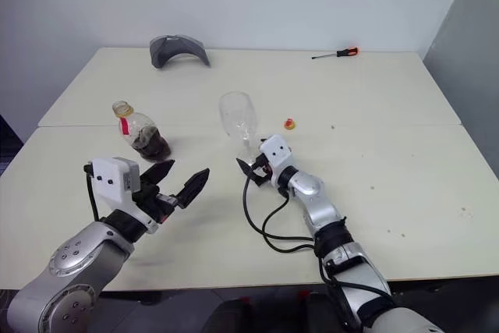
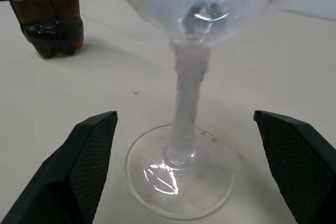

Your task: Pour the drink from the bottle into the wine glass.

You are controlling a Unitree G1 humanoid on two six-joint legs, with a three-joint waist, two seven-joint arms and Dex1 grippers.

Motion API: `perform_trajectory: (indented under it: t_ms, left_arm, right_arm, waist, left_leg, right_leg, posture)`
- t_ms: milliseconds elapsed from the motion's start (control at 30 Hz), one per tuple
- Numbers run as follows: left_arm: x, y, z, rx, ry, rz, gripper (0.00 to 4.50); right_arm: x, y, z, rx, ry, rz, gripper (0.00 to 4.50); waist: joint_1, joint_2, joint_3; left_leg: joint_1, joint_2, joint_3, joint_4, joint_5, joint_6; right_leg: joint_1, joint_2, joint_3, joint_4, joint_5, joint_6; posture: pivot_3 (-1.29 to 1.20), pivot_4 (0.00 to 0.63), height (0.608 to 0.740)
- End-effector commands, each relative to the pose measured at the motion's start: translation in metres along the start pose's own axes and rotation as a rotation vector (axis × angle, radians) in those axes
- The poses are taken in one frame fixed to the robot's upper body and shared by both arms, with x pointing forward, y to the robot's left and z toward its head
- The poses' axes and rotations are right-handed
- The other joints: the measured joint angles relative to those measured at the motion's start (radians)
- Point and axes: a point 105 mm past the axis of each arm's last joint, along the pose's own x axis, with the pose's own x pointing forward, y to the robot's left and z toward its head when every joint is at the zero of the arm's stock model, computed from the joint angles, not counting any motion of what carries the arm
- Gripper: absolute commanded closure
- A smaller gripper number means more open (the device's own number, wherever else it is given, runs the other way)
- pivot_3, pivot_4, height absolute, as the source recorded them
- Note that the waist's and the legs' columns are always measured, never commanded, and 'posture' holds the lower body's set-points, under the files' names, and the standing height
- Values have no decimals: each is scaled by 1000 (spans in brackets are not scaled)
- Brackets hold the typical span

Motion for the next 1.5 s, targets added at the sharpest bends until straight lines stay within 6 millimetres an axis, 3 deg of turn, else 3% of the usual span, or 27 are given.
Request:
perform_trajectory:
  t_ms: [33, 100, 300, 400, 533, 700, 867, 1500]
  left_arm:
    - [-2, 2, 6, 9, -31, 24, 0]
    - [-4, 7, 1, -8, -18, 69, 0]
    - [-25, 24, -38, -45, 83, 266, 0]
    - [-27, 41, -43, -16, 62, 366, 0]
    - [-12, 60, -39, 39, -5, 476, 0]
    - [4, 69, -25, 95, -79, 518, 0]
    - [8, 81, -17, 131, -105, 565, 0]
    - [13, 101, -4, 109, -142, 564, 0]
  right_arm:
    - [-17, -3, 22, -5, -44, 25, 12]
    - [-37, -12, 25, -33, -21, 14, 12]
    - [-120, -37, 43, -97, 61, -8, 12]
    - [-147, -20, 61, -61, 43, 112, 12]
    - [-169, -3, 81, 78, -31, 243, 12]
    - [-173, 11, 99, 116, -65, 354, 12]
    - [-173, 26, 111, 130, -62, 450, 12]
    - [-160, 18, 120, 109, -82, 405, 12]
  waist:
    - [2, 0, 0]
    - [3, 0, 0]
    - [6, 0, 1]
    - [8, 0, 1]
    - [7, 0, 1]
    - [11, -1, 1]
    - [12, -1, 1]
    - [26, -2, 1]
  left_leg:
    - [0, 0, 0, 0, 0, 0]
    - [0, 0, 0, 0, -1, 1]
    - [-1, -1, -1, -1, -2, 4]
    - [0, 0, -1, -1, -3, 5]
    - [3, 1, -2, -2, -3, 5]
    - [2, 0, -1, -1, -3, 5]
    - [1, 0, -2, -1, -3, 5]
    - [0, 0, -2, 0, -3, 5]
  right_leg:
    - [0, 0, 0, 0, 0, 0]
    - [0, 0, 0, 0, 0, 0]
    - [0, 0, 0, -1, 0, 0]
    - [0, 0, -1, 0, 0, 0]
    - [2, 3, -1, 0, 0, 0]
    - [3, 2, 0, -1, 0, 0]
    - [2, 2, -1, -1, 0, 0]
    - [2, 2, -1, -1, 0, 0]
  posture:
    - [0, 150, 740]
    - [0, 150, 740]
    - [0, 150, 740]
    - [0, 150, 740]
    - [0, 150, 740]
    - [0, 150, 740]
    - [0, 150, 740]
    - [0, 150, 740]
